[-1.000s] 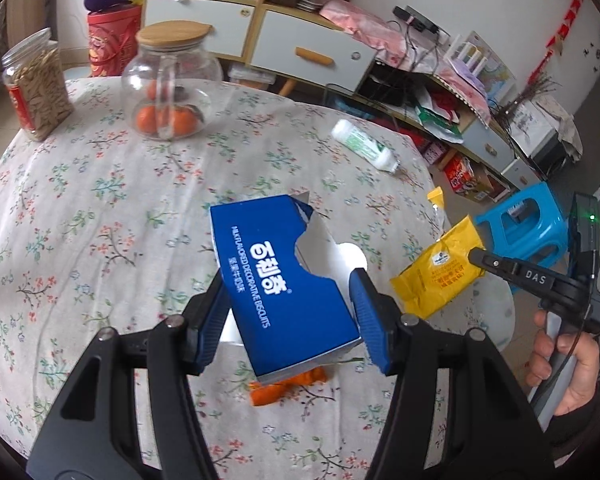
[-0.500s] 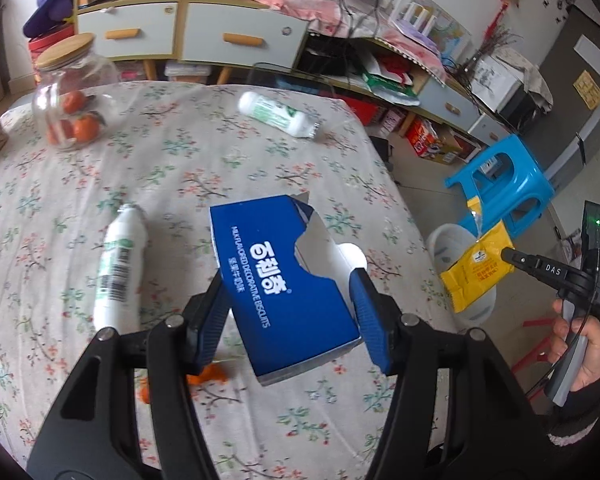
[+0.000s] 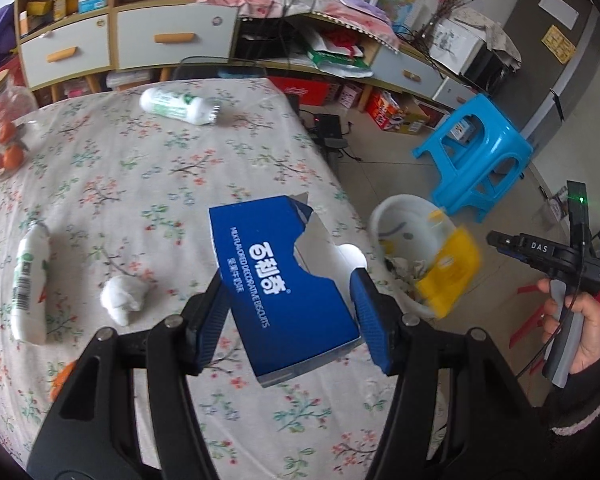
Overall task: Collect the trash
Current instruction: 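Carry the blue biscuit box over the bucket and open the left gripper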
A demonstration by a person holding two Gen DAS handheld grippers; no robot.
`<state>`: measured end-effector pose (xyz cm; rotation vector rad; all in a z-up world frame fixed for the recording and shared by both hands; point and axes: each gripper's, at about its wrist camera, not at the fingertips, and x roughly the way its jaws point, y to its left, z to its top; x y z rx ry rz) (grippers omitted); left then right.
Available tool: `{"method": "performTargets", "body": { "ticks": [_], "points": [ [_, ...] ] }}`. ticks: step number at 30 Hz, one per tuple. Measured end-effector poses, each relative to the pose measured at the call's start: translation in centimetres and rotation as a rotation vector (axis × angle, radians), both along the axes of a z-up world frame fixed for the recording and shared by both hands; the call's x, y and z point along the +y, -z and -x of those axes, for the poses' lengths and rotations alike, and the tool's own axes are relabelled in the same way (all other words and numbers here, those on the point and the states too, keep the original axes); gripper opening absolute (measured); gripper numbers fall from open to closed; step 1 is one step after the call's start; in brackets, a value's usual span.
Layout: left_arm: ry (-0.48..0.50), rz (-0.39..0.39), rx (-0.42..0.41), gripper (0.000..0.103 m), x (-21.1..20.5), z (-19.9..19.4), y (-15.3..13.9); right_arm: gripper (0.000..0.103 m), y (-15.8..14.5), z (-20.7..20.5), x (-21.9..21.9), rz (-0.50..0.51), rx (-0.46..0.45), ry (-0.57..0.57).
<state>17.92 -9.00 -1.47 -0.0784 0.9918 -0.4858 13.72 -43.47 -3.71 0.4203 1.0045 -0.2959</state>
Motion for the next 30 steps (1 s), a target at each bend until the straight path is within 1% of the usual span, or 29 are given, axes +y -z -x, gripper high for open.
{"method": "performTargets", "body": {
  "ticks": [1, 5, 9, 12, 15, 16, 17, 19, 22, 24, 26, 28, 30],
  "points": [
    [0.011, 0.000, 0.001, 0.061, -0.6, 0.1, -0.1, 0.063, -0.2, 0.3, -0.2, 0.001, -0.010, 0.000],
    [0.084, -0.026, -0.016, 0.062, -3.8, 0.6, -0.4, 0.064, -0.6, 0.9, -0.4, 0.020, -0.016, -0.009],
    [0.150, -0.042, -0.015, 0.062, -7.0, 0.7, 0.2, 0.065, -0.7, 1.9, -1.2, 0.025, -0.012, 0.001],
    [0.194, -0.046, -0.007, 0.062, -9.7, 0.3, 1.0, 0.067, -0.7, 2.7, -2.3, -0.003, -0.008, 0.037],
    [0.240, -0.052, -0.023, 0.060, -11.9, 0.0, 1.5, 0.067, -0.8, 3.2, -3.0, -0.021, -0.013, 0.049],
    [0.252, -0.058, -0.030, 0.058, -12.6, 0.0, 1.6, 0.067, -0.9, 3.4, -3.1, -0.016, -0.015, 0.049],
    [0.262, -0.064, -0.033, 0.052, -13.1, -0.2, 1.8, 0.067, -1.0, 3.5, -3.1, -0.011, -0.016, 0.048],
    [0.274, -0.078, -0.024, 0.048, -14.1, -0.6, 2.0, 0.067, -1.0, 3.6, -3.3, -0.008, -0.014, 0.043],
    [0.264, -0.069, -0.017, 0.047, -14.8, -0.9, 1.7, 0.067, -0.9, 3.5, -3.4, -0.008, -0.012, 0.040],
    [0.249, -0.090, -0.001, 0.043, -14.9, -1.2, 1.8, 0.067, -0.9, 3.3, -3.4, -0.007, -0.011, 0.041],
    [0.234, -0.094, 0.021, 0.042, -14.4, -1.5, 2.0, 0.067, -0.9, 3.5, -3.6, -0.009, -0.012, 0.045],
    [0.224, -0.102, 0.022, 0.041, -13.9, -1.7, 2.2, 0.067, -0.8, 3.4, -3.7, -0.011, -0.014, 0.046],
    [0.216, -0.110, 0.028, 0.025, -13.3, -1.9, 2.6, 0.067, -0.8, 3.4, -3.7, -0.012, -0.012, 0.047]
  ]
}}
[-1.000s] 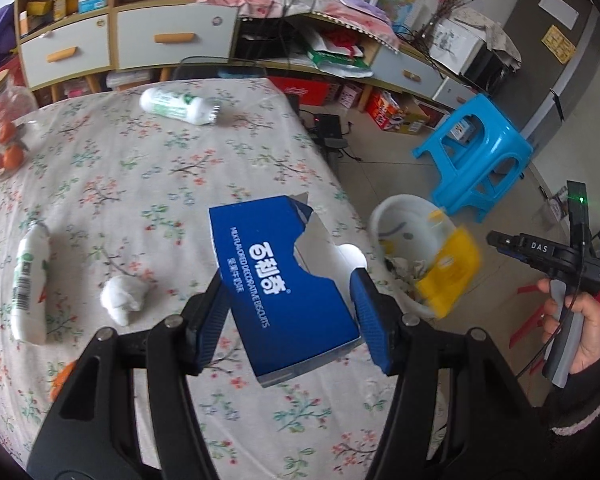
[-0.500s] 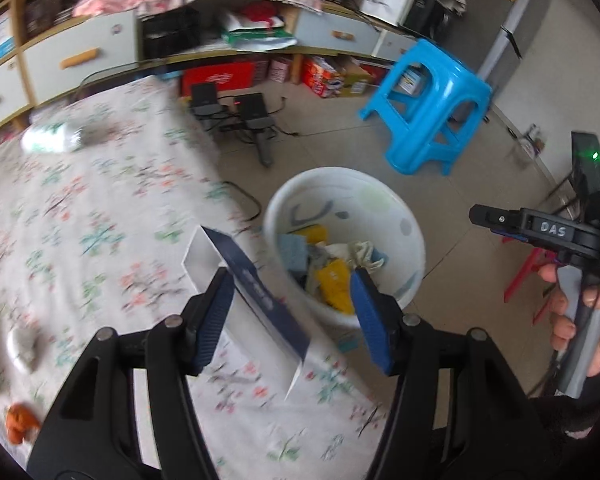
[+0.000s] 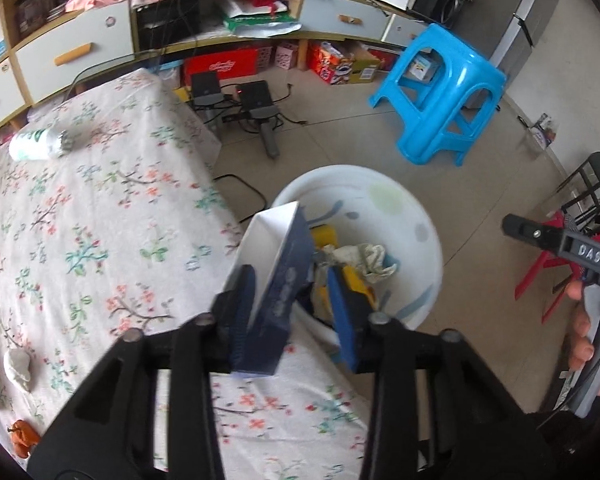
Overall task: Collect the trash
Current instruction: 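Carry the blue biscuit box over the bucket and open the left gripper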
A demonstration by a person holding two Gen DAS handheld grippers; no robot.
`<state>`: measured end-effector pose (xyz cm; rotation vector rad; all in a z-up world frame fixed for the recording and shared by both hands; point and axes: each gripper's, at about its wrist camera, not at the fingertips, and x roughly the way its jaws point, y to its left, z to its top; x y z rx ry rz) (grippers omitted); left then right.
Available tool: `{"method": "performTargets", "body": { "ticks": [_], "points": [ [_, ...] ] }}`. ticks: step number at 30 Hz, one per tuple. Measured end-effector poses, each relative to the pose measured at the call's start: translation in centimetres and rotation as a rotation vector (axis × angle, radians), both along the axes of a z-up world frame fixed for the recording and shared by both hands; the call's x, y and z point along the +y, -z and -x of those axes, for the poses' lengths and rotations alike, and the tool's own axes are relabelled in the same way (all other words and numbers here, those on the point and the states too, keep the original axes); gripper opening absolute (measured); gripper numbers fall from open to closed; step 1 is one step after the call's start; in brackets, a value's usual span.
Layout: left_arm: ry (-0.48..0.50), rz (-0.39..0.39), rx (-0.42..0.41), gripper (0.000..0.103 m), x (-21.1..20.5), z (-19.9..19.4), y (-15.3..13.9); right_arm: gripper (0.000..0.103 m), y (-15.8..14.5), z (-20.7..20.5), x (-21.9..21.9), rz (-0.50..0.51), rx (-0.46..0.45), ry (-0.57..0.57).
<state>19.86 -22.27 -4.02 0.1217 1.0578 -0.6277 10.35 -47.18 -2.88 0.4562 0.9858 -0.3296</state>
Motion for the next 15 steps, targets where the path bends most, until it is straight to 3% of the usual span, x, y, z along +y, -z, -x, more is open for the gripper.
{"method": "performTargets", "body": {
  "ticks": [1, 2, 12, 15],
  "points": [
    [-0.002, 0.001, 0.011, 0.012, 0.3, -0.1, 0.2, 0.067, 0.0, -0.1, 0.0, -0.003, 0.001, -0.002],
    [-0.012, 0.012, 0.027, 0.006, 0.7, -0.3, 0.4, 0.067, 0.0, -0.2, 0.1, -0.006, 0.002, -0.004],
    [-0.010, 0.172, 0.082, 0.002, -1.6, -0.5, -0.4, 0.067, -0.2, -0.2, 0.4, -0.014, 0.004, -0.001],
    [0.001, 0.206, 0.060, 0.002, -2.8, -0.8, -1.0, 0.067, -0.1, 0.1, 0.1, -0.016, 0.005, 0.015]
  ]
}}
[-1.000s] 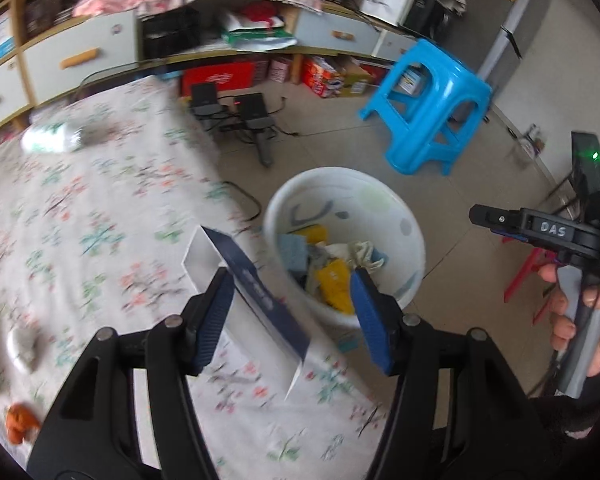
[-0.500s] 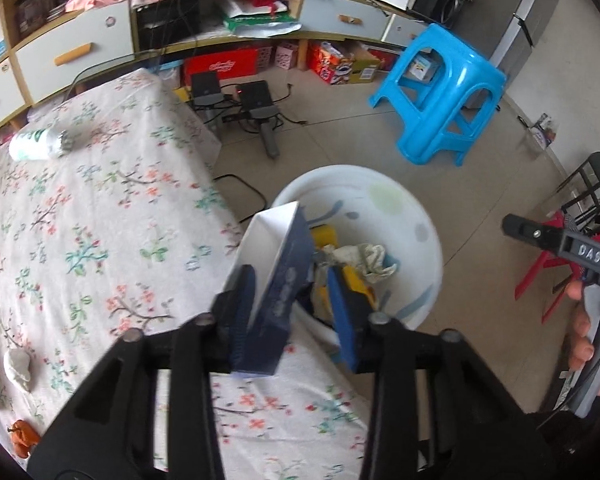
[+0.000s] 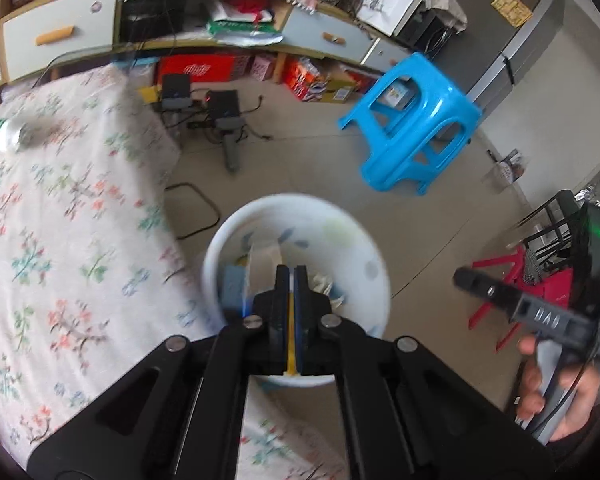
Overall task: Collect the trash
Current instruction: 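Carry the blue biscuit box over the bucket and open the left gripper, then grasp the white AD milk bottle upright on the table with the left gripper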
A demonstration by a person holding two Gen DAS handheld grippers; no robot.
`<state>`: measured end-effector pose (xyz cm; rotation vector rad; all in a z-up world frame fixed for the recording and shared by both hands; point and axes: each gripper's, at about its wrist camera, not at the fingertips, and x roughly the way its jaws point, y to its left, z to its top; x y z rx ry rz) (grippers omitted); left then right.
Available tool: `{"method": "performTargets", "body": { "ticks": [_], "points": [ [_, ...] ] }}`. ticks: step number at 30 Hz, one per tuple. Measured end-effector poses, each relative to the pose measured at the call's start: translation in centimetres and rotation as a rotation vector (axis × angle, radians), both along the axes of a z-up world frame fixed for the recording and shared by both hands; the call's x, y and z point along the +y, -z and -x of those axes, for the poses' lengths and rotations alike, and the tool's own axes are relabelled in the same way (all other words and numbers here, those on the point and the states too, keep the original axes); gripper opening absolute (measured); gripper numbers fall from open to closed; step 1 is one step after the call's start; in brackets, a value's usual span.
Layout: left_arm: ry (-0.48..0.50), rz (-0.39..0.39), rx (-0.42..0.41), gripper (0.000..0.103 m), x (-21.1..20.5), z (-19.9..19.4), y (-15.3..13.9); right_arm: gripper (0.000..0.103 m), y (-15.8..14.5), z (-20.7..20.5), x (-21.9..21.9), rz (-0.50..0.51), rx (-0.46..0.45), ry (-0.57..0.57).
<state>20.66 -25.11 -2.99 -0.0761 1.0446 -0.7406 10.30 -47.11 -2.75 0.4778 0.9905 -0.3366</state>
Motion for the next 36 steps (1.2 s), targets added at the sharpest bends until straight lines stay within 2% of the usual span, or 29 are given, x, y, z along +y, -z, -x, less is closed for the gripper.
{"method": "performTargets", "body": {
  "ticks": [3, 5, 7, 13, 21, 23, 29, 31, 34, 36],
  "points": [
    [-0.024, 0.028, 0.029, 0.010, 0.1, -0.7, -0.3, 0.067, -0.1, 0.3, -0.4, -0.004, -0.001, 0.017],
    [-0.039, 0.026, 0.028, 0.041, 0.8, -0.9, -0.5, 0.067, -0.1, 0.4, -0.5, -0.003, -0.003, 0.023],
    [-0.062, 0.004, 0.008, 0.055, 2.1, -0.8, -0.7, 0.067, -0.1, 0.3, -0.4, 0.003, -0.003, 0.022],
    [-0.105, -0.116, -0.009, 0.079, 6.6, -0.4, -0.5, 0.068, -0.4, -0.4, 0.9, 0.011, 0.000, -0.014],
    [-0.215, -0.262, -0.054, 0.090, 15.0, 0.0, -1.2, 0.074, -1.3, -2.8, 7.0, 0.064, 0.008, -0.134],
    [-0.245, -0.301, -0.078, 0.098, 16.9, 0.2, -1.5, 0.076, -1.3, -3.3, 8.9, 0.072, 0.015, -0.170],
    [-0.349, -0.405, -0.134, 0.101, 24.0, 0.3, -1.8, 0.082, -0.8, -5.3, 14.7, 0.091, 0.042, -0.274],
    [-0.385, -0.422, -0.121, 0.101, 26.5, 0.0, -1.1, 0.082, -0.2, -6.2, 16.5, 0.104, 0.062, -0.304],
    [-0.410, -0.439, -0.035, 0.101, 29.7, -0.5, 0.4, 0.082, 0.8, -7.6, 19.3, 0.122, 0.094, -0.346],
    [-0.430, -0.390, 0.039, 0.101, 31.9, -1.1, 1.1, 0.082, 1.4, -8.4, 21.1, 0.132, 0.110, -0.373]
  ]
}}
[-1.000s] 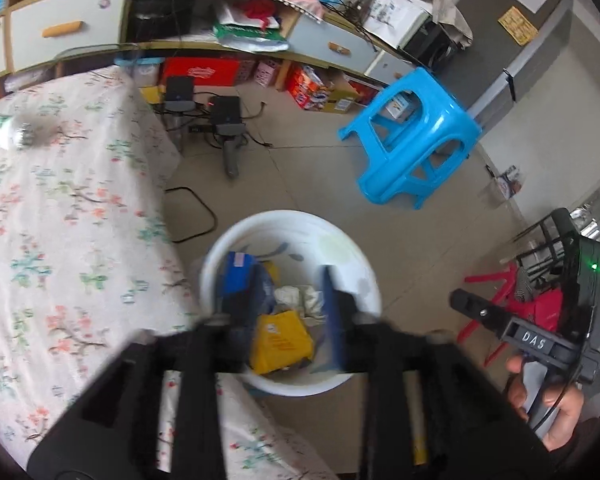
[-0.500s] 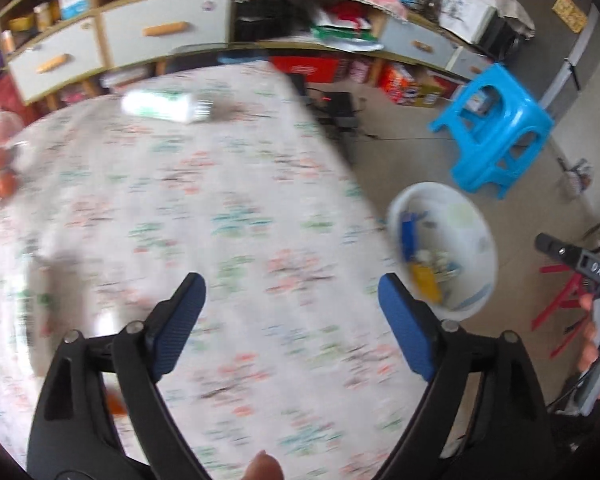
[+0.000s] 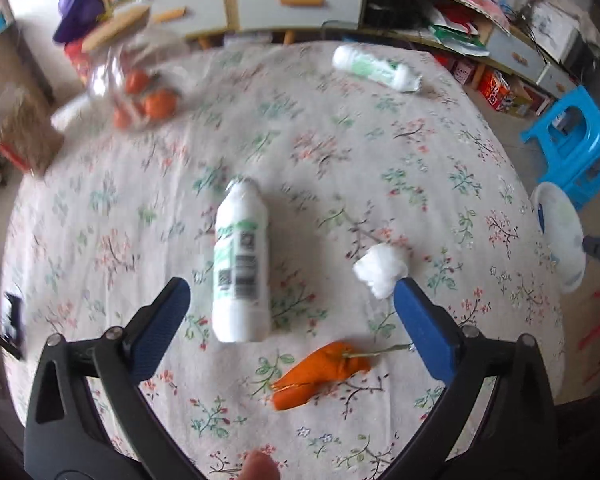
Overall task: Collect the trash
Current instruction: 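Grasp the white AD milk bottle upright on the table with the left gripper, then grasp the white tissue ball with the right gripper while the left gripper holds the bottle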
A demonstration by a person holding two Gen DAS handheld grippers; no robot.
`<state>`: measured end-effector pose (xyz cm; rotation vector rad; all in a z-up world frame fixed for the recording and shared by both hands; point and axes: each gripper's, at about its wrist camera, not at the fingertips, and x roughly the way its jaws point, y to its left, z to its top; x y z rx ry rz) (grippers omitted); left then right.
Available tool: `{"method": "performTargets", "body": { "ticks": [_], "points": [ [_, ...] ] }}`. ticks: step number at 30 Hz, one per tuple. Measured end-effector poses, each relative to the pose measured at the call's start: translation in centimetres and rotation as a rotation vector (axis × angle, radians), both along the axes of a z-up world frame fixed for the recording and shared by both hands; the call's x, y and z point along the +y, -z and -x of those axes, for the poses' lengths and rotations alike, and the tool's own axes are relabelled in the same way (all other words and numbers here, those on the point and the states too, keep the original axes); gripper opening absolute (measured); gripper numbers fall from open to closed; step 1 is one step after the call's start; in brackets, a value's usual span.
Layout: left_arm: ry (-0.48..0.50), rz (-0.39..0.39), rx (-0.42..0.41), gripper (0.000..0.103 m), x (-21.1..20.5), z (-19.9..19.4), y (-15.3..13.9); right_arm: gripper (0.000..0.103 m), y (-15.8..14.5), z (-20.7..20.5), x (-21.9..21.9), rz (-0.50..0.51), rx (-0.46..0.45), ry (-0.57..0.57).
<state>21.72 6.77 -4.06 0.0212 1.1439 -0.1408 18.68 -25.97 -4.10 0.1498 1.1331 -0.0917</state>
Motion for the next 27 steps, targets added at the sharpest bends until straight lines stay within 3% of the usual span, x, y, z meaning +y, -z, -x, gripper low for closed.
{"method": "performTargets", "body": {
  "ticks": [3, 9, 11, 12, 18, 21, 27],
  "points": [
    [-0.053, 0.058, 0.038, 0.100, 2.5, -0.9, 0.9, 0.082, 0.5, -1.0, 3.1, 0.021, 0.013, -0.049],
    [-0.079, 0.136, 0.099, 0.062, 4.3, -2.2, 2.8, 0.082, 1.4, -2.7, 9.5, 0.027, 0.024, -0.143],
    [-0.073, 0.164, 0.113, 0.044, 4.5, -2.3, 3.3, 0.082, 1.7, -3.1, 11.7, 0.023, 0.032, -0.174],
    [-0.073, 0.176, 0.128, 0.041, 4.7, -2.4, 3.6, 0.082, 2.0, -3.4, 12.8, 0.019, 0.036, -0.191],
    [-0.087, 0.200, 0.110, 0.039, 5.6, -1.6, 2.7, 0.082, 2.8, -4.4, 19.0, -0.002, 0.049, -0.291],
    [-0.079, 0.174, 0.068, 0.039, 6.2, -1.0, 1.8, 0.082, 3.4, -4.7, 22.1, -0.012, 0.052, -0.349],
    [-0.123, 0.204, 0.034, 0.039, 9.3, 0.1, 0.9, 0.082, 5.3, -5.5, 25.6, 0.015, 0.080, -0.387]
  ]
}}
